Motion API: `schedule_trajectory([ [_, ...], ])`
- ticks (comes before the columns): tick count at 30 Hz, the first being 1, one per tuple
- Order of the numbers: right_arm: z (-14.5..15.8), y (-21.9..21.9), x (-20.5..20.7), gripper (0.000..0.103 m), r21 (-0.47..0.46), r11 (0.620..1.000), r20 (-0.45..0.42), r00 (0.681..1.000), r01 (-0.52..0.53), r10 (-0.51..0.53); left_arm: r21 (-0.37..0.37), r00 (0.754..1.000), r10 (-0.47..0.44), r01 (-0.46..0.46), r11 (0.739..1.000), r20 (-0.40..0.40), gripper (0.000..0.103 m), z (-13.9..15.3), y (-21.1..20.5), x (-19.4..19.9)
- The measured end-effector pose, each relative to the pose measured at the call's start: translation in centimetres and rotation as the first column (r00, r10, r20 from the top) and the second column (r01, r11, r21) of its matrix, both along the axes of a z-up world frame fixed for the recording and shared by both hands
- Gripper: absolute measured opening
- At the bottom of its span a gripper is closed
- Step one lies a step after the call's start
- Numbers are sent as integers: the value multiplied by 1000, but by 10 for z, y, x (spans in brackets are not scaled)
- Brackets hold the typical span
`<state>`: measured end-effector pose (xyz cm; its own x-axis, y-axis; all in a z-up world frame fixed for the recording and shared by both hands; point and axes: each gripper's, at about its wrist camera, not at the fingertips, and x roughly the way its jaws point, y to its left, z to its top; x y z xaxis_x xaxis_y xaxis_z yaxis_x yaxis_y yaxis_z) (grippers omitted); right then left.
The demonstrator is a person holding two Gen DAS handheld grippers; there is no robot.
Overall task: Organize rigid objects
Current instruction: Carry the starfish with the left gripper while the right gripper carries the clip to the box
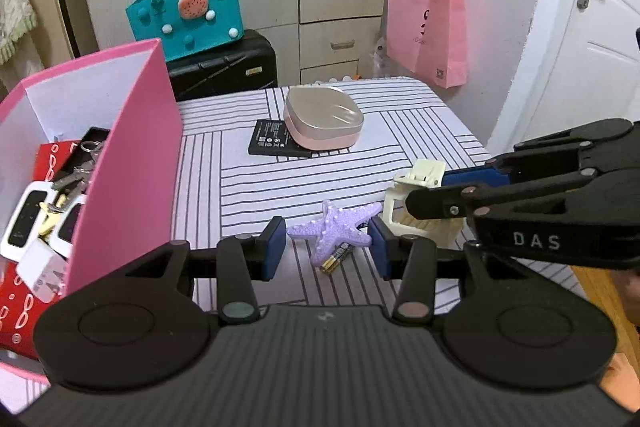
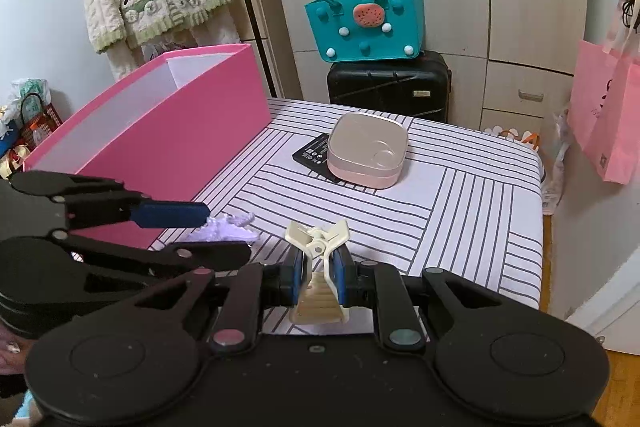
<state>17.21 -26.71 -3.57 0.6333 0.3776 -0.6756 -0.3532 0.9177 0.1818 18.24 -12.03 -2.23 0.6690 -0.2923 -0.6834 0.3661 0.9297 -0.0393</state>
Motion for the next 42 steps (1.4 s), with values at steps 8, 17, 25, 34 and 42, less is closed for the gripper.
schedule_trajectory([
  [8, 25, 10, -27, 20, -35, 999, 65, 997, -36, 38, -8, 993, -113, 113, 994, -19, 43, 31, 12, -19],
  [17, 69, 39, -58, 20, -90, 992, 180, 978, -86, 102, 25, 987, -152, 153, 988, -48, 43, 73, 43, -41],
  [25, 90, 77, -72, 20, -106, 974, 197, 956, -201, 218, 69, 993, -114, 117, 991, -38, 43, 95, 84, -62],
  [34, 97, 114, -62, 20, -58, 956, 188, 938, -286, 292, 87, 997, -76, 73, 994, 31, 43, 122, 134, -84],
  [42, 104, 146, -49, 20, -54, 946, 221, 920, -319, 323, 32, 997, -37, 35, 999, 73, 43, 126, 179, -84],
])
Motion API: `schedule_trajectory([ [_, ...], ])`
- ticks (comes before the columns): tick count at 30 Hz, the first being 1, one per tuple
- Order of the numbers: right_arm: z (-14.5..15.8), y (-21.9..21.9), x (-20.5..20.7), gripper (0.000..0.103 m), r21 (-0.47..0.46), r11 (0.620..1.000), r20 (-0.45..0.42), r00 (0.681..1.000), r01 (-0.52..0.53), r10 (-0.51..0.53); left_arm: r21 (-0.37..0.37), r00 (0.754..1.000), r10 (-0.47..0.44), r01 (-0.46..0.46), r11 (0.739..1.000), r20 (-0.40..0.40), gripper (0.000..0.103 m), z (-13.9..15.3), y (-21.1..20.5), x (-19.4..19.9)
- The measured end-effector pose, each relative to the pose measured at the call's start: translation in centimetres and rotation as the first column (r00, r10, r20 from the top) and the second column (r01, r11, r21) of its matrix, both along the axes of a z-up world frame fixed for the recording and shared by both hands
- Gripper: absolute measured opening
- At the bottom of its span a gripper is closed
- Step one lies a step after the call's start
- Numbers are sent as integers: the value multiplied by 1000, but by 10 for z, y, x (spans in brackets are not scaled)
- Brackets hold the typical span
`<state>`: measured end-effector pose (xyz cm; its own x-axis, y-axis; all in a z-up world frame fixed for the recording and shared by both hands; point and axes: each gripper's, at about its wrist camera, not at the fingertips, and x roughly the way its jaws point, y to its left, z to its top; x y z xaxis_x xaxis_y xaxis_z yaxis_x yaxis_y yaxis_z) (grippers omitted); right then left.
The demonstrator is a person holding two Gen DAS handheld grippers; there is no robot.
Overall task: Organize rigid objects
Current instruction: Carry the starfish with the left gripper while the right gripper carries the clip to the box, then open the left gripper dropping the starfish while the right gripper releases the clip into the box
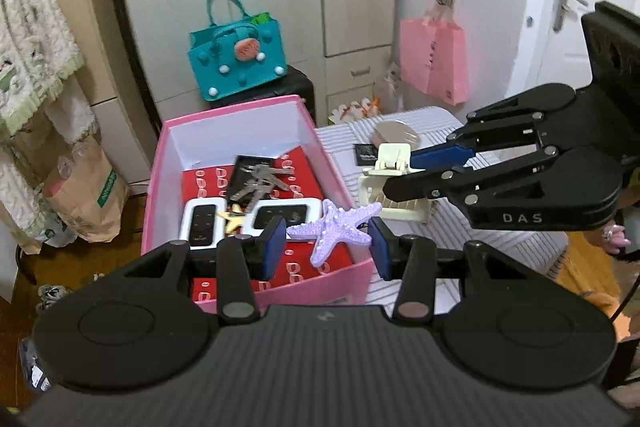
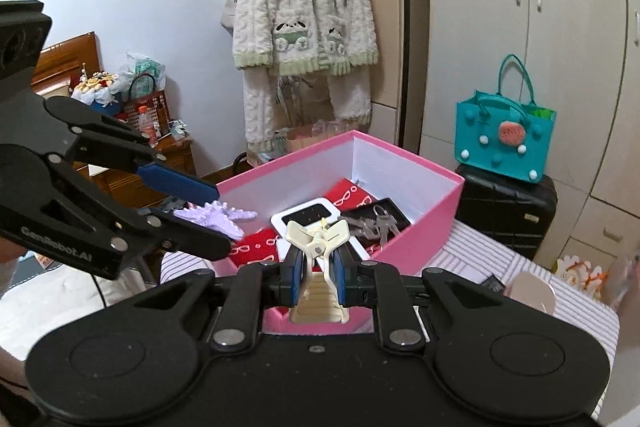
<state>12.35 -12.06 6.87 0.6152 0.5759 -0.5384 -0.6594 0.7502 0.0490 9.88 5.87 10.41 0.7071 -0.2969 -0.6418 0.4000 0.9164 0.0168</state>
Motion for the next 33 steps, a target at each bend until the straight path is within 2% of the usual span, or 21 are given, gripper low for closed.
schedule_trajectory([
  [5, -3, 22, 21, 20, 9, 999, -22, 999, -41, 41, -9, 998, 52, -52, 999, -19, 43, -9, 22, 20],
  [8, -3, 33, 37, 20, 23, 998, -45, 997, -59, 60, -5, 994, 88, -88, 996, -58, 43, -19, 34, 43],
  [12, -7, 43, 63, 20, 39, 998, -85, 995, -40, 43, 4, 988, 117, -118, 993, -101, 43, -34, 47, 75],
  [15, -13, 52, 88, 20, 45, 999, -137, 990, -12, 18, 2, 981, 134, -135, 991, -140, 43, -46, 54, 100],
  [18, -25, 61, 109, 20, 15, 1000, -183, 983, -10, 13, 17, 973, 188, -187, 982, -134, 43, -61, 58, 116],
  [22, -41, 74, 134, 20, -14, 1000, -255, 967, -16, 12, 33, 968, 181, -178, 983, -173, 43, -80, 56, 133],
  [29, -61, 95, 164, 20, -57, 998, -318, 948, -18, -1, 137, 954, 221, -195, 971, -205, 44, -98, 51, 161],
  [33, -70, 103, 175, 20, -91, 996, -342, 940, -12, -19, 210, 969, 193, -158, 965, -156, 51, -102, 42, 167],
])
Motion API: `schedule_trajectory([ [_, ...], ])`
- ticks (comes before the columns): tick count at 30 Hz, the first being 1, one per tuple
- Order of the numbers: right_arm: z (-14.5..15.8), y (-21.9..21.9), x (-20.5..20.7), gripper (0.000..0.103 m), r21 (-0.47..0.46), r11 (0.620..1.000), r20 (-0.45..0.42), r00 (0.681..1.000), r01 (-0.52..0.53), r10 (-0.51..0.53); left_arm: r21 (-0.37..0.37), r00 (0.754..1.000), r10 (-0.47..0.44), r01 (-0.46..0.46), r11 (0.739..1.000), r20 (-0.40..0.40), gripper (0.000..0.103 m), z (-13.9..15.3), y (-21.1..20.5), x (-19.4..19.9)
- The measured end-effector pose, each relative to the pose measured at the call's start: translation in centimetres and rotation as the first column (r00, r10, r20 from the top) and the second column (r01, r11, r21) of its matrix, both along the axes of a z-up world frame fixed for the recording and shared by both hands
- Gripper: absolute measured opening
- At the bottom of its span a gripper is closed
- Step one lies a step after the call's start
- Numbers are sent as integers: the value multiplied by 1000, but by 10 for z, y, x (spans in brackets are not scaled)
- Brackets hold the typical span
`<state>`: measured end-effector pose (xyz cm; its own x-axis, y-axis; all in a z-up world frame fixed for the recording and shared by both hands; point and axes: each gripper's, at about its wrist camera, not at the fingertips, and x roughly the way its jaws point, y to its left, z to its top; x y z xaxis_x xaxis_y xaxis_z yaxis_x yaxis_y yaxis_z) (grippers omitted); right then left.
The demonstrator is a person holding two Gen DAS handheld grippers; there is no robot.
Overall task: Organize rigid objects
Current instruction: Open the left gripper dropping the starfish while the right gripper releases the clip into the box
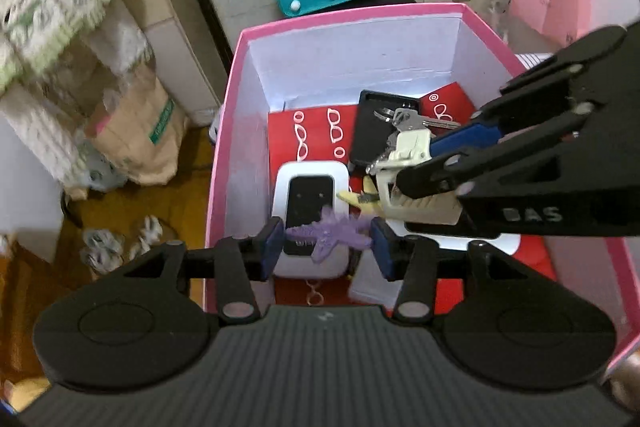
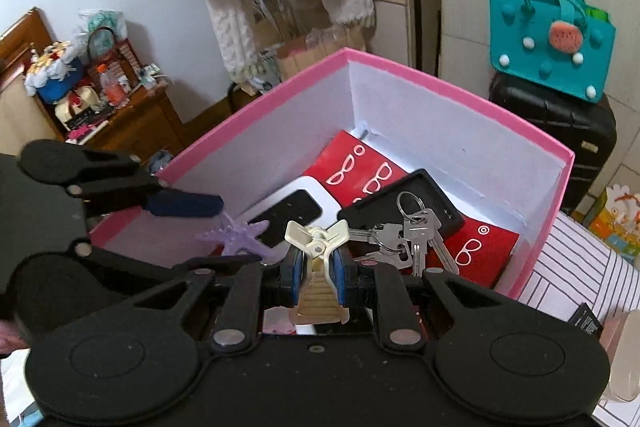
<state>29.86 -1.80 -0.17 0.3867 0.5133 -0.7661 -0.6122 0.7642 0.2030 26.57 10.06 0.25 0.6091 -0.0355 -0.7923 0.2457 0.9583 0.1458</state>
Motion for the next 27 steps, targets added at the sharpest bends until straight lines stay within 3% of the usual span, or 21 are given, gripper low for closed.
schedule_trajectory([
  [5, -4, 2, 5, 22, -18, 1000, -3, 1000, -3, 3, 14, 1000, -14, 14, 1000, 12, 54, -3, -3, 2],
  [7, -3, 1, 3, 29, -33, 999, 15, 1000, 15, -14, -19, 1000, -7, 7, 1000, -1, 62, 0, -1, 2],
  [9, 2, -5, -1, 39, -25, 999, 23, 999, 24, -23, -50, 1000, 8, -9, 999, -16, 62, 4, 4, 0],
  [15, 32, -28, -26, 53, -2, 999, 93, 995, 40, -39, -70, 999, 37, -36, 997, 14, 64, 28, 11, -20],
  [22, 55, -57, -61, 55, 50, 999, 88, 996, 16, -20, -105, 999, 33, -32, 994, 2, 68, 55, 11, -59],
  [27, 73, -79, -91, 56, 88, 996, 105, 994, -3, -6, -90, 999, -2, 5, 996, 32, 70, 73, -4, -96],
])
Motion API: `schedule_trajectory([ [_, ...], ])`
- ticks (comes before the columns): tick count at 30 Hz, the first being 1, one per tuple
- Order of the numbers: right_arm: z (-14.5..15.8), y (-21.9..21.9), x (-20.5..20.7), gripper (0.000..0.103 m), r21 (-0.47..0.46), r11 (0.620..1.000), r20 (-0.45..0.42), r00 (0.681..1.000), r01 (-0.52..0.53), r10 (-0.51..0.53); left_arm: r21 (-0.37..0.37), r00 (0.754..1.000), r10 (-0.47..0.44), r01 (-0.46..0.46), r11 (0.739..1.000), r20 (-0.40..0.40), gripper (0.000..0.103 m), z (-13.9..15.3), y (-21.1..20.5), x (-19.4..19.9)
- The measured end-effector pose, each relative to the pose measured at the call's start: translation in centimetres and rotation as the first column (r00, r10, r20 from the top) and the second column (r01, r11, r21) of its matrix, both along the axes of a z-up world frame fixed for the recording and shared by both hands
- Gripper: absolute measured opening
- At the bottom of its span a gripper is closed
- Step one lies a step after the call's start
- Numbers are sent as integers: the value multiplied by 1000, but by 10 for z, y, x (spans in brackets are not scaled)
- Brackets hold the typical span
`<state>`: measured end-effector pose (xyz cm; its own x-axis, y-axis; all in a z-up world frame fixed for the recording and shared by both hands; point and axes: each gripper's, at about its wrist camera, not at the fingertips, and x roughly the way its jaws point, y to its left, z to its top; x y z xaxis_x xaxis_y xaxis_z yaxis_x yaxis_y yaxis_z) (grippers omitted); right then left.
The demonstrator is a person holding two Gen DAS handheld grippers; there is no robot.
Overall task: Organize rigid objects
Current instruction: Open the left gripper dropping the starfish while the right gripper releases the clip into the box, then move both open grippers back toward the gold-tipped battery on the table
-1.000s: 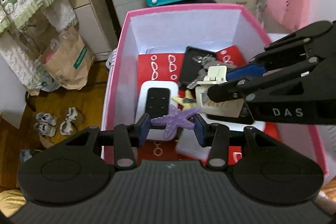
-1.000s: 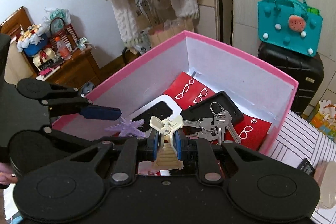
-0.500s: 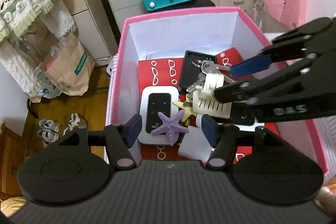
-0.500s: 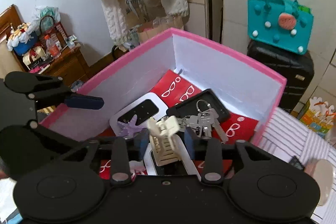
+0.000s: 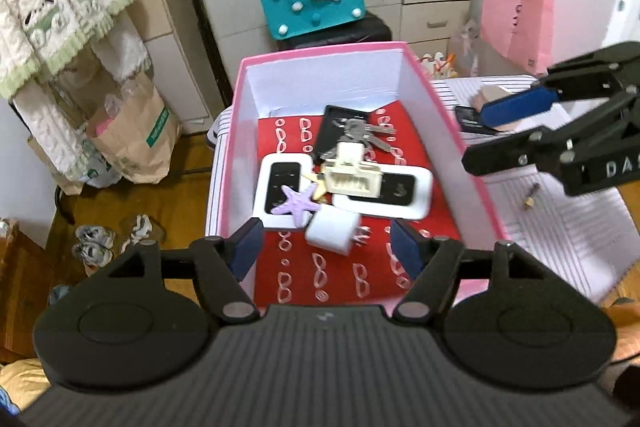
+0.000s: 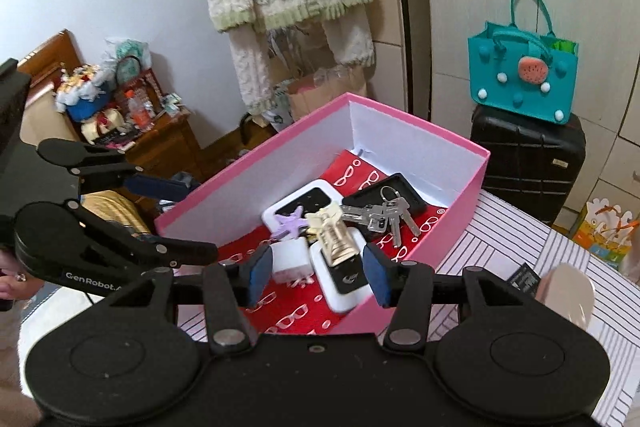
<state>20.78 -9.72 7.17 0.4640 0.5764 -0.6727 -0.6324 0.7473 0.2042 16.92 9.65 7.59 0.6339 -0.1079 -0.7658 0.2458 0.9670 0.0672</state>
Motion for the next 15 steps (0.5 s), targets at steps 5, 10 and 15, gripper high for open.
schedule_trajectory([
  [5, 15, -16, -29, 58, 9, 999, 40, 999, -36, 36, 21, 999, -43, 43, 999, 27, 72, 15, -20, -30],
  [10, 25, -28, -53, 58, 0, 998, 76, 995, -64, 64, 30, 994, -90, 88, 996, 55, 75, 27, -40, -55],
  [15, 30, -41, -76, 58, -12, 998, 115, 992, -54, 55, 41, 988, -138, 135, 990, 74, 78, 33, -60, -72],
])
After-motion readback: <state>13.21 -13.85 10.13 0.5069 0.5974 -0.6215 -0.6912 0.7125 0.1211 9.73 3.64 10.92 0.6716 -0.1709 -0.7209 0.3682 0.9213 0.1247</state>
